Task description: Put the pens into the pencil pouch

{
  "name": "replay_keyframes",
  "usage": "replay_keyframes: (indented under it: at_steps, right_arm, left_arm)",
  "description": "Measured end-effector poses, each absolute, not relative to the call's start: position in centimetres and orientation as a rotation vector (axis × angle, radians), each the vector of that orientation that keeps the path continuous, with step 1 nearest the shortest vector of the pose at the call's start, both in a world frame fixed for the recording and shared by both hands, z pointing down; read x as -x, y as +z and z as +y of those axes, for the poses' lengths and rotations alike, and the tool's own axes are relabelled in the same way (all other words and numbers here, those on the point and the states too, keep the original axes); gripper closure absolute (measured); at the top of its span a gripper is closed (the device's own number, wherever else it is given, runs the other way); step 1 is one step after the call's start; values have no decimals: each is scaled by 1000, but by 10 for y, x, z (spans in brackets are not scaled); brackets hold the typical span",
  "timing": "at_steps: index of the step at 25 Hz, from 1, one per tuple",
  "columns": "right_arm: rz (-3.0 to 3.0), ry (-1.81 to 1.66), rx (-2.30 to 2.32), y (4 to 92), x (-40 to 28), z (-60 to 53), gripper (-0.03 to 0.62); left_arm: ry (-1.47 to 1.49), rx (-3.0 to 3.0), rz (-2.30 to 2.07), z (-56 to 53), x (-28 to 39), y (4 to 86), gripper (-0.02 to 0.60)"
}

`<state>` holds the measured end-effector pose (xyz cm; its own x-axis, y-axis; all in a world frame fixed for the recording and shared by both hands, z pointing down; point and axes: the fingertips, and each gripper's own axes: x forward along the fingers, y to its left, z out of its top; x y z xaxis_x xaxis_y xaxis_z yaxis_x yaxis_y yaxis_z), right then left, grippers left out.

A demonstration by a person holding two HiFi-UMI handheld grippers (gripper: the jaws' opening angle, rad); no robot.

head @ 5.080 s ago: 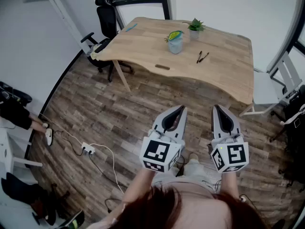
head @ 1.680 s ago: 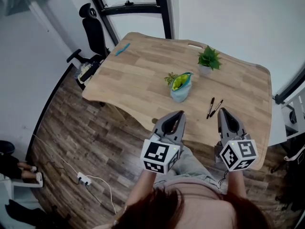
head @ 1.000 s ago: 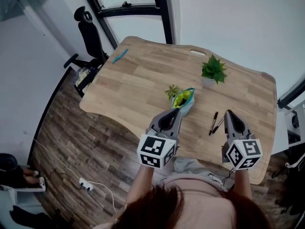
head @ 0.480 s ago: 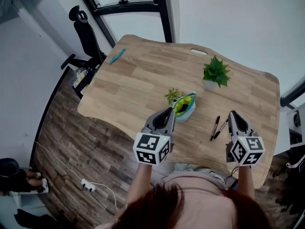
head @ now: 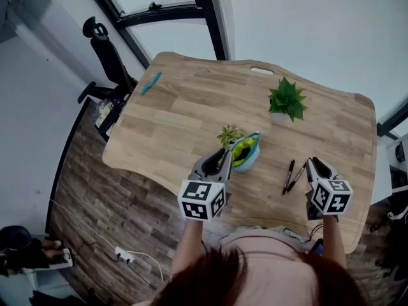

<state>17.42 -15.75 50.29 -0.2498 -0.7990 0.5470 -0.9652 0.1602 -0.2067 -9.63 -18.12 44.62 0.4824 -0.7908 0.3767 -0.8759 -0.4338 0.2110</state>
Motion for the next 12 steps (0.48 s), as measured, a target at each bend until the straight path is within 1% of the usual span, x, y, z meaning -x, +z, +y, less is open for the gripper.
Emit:
replay_keyframes:
  at_steps: [5, 12]
  right_arm:
    - [-2043, 842, -1676, 538, -187, -157, 517]
    - [-1904, 966, -1649, 586, -198, -154, 499]
  left_arm:
    - [369, -2331, -1335, -191, 96, 465, 504]
    - [462, -2281, -1267, -200, 95, 493, 482]
